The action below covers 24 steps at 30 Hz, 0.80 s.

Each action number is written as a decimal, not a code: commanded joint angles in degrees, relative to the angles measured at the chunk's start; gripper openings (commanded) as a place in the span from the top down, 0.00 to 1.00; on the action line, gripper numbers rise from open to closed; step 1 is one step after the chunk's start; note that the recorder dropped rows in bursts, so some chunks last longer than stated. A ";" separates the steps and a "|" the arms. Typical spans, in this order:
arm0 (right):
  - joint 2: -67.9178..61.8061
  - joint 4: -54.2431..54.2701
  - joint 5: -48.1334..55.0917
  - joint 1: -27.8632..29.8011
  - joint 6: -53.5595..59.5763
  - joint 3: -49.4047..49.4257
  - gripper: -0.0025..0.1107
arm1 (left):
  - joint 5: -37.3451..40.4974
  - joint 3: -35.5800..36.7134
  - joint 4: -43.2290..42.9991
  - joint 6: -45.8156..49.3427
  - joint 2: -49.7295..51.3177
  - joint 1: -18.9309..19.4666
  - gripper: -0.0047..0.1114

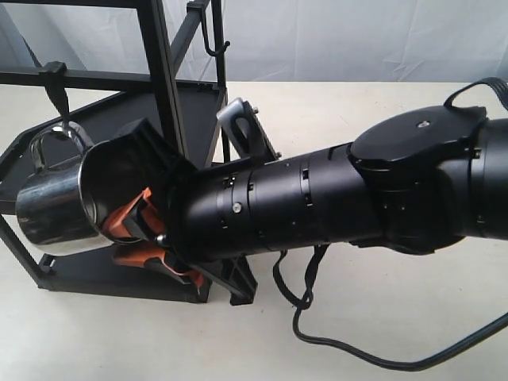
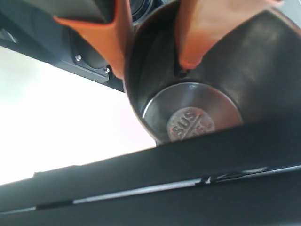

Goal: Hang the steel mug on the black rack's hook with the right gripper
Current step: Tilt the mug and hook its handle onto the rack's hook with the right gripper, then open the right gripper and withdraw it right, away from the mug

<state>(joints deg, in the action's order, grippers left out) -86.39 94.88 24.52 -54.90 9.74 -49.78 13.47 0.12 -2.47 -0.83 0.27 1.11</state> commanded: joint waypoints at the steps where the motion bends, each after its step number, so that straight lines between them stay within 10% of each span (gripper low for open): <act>1: 0.48 -0.44 1.86 0.25 1.02 0.32 0.69 | -0.25 -0.12 -0.15 -0.12 -0.27 -0.07 0.95; 5: 0.48 -1.03 1.97 0.25 1.02 0.32 0.53 | -0.25 -0.12 -0.15 -0.12 -0.27 -0.07 0.95; 24: 5.12 -8.62 -1.38 0.25 -1.66 0.86 0.54 | -0.25 -0.12 -0.15 -0.12 -0.27 -0.07 0.95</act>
<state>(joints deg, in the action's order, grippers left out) -82.41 88.25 23.69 -54.90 9.18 -49.65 13.47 0.12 -2.47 -0.83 0.27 1.11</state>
